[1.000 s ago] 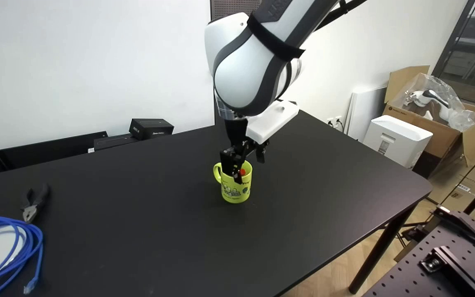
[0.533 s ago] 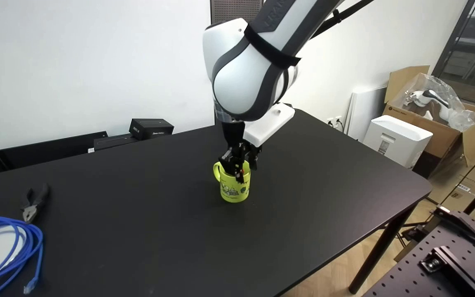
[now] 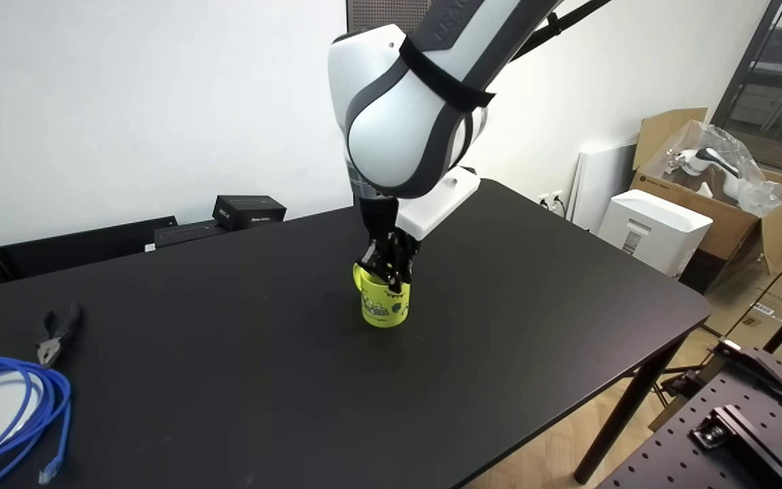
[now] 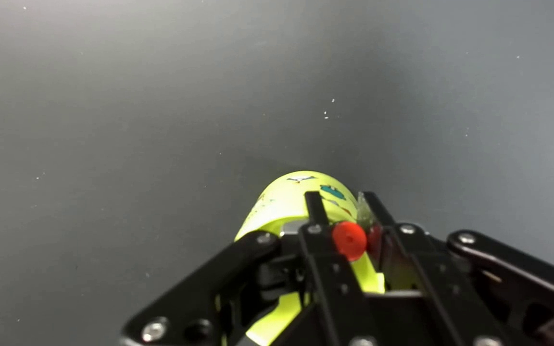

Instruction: Remove the marker from the yellow mug, put the marker back in the mug, remove the marker from the mug again

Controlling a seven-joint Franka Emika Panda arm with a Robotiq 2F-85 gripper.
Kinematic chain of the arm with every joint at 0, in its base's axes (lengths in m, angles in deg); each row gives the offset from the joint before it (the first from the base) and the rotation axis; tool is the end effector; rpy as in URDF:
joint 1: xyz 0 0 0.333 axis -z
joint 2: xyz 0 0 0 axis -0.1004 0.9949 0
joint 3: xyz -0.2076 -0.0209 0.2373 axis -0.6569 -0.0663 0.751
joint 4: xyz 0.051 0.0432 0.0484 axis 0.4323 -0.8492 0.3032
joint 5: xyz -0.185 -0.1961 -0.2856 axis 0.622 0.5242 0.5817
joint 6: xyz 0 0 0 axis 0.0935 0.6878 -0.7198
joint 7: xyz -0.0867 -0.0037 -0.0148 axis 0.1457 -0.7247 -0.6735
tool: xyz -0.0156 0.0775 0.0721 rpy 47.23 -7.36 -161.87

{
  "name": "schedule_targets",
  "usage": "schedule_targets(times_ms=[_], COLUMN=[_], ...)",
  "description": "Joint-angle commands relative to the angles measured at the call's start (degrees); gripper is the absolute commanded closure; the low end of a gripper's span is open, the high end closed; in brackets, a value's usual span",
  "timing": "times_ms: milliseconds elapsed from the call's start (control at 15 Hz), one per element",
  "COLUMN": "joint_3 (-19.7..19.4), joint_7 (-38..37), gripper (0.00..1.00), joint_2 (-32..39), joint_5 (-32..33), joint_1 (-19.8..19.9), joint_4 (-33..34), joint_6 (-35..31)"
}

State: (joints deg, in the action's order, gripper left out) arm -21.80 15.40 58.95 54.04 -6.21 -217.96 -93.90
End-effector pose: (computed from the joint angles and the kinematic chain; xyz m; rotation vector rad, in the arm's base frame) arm 0.5110 0.1623 0.2236 2.9639 0.5389 -0.0843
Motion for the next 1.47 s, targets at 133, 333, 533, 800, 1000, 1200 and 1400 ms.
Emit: schedule_targets(times_ms=[133, 333, 533, 800, 1000, 1200, 1400], joint_3=[-0.45, -0.46, -0.05, 0.12, 0.46, 0.6, 0.38], joint_7=[-1.37, -2.58, -3.21, -5.95, -8.96, -13.33, -17.1], gripper=[0.94, 0.94, 0.94, 0.94, 0.94, 0.94, 0.94], joint_2=[-2.81, -5.33, -8.19, -12.92, -16.27, -19.09, -20.56], joint_5=[2.29, 4.72, 6.81, 12.82, 18.13, 24.54, 28.32], joint_1=[-0.99, -1.7, -2.21, -2.69, -1.99, -0.57, 1.82], joint_4=[-0.73, -1.65, -2.6, -4.37, -5.71, -7.11, -8.42], joint_6=[0.21, 0.13, 0.05, -1.06, -2.92, -5.71, -8.57])
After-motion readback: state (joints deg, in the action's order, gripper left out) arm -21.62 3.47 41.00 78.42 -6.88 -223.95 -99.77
